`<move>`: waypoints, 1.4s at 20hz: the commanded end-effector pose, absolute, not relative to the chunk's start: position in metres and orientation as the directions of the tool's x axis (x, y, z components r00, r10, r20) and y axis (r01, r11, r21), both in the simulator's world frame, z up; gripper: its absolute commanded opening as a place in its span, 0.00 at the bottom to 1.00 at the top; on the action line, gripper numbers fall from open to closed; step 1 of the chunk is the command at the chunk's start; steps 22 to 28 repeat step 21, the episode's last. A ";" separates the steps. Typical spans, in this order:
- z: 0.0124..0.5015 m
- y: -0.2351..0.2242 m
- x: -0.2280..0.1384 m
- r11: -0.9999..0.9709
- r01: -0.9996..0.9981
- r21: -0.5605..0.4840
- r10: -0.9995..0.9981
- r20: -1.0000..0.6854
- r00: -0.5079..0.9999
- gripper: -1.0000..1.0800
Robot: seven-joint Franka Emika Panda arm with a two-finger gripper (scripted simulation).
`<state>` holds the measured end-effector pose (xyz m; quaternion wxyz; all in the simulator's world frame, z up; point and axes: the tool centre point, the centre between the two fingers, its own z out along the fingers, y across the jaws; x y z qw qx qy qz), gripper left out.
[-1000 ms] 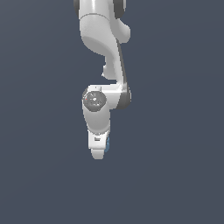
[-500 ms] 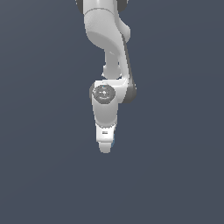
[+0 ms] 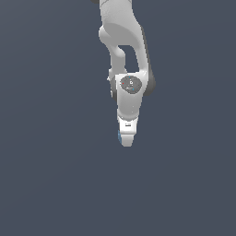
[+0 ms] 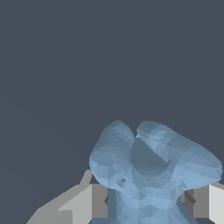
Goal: Pick up the object and move it to a goal position.
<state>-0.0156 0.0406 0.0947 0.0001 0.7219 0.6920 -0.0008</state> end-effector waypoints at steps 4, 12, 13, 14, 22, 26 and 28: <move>0.102 0.085 -0.055 -0.042 0.999 0.000 0.999 -0.002 0.042 0.00; 0.110 0.139 -0.100 -0.042 0.999 0.000 0.999 -0.002 0.042 0.00; 0.111 0.144 -0.104 -0.042 0.999 0.000 0.999 -0.002 0.042 0.00; 0.112 0.149 -0.108 -0.042 0.999 0.000 0.999 -0.002 0.042 0.00; 0.114 0.165 -0.119 -0.042 0.999 0.000 0.999 -0.001 0.042 0.00; 0.114 0.165 -0.119 -0.042 0.999 0.000 0.999 -0.001 0.042 0.00; 0.114 0.165 -0.119 -0.042 0.999 0.000 0.999 -0.001 0.042 0.00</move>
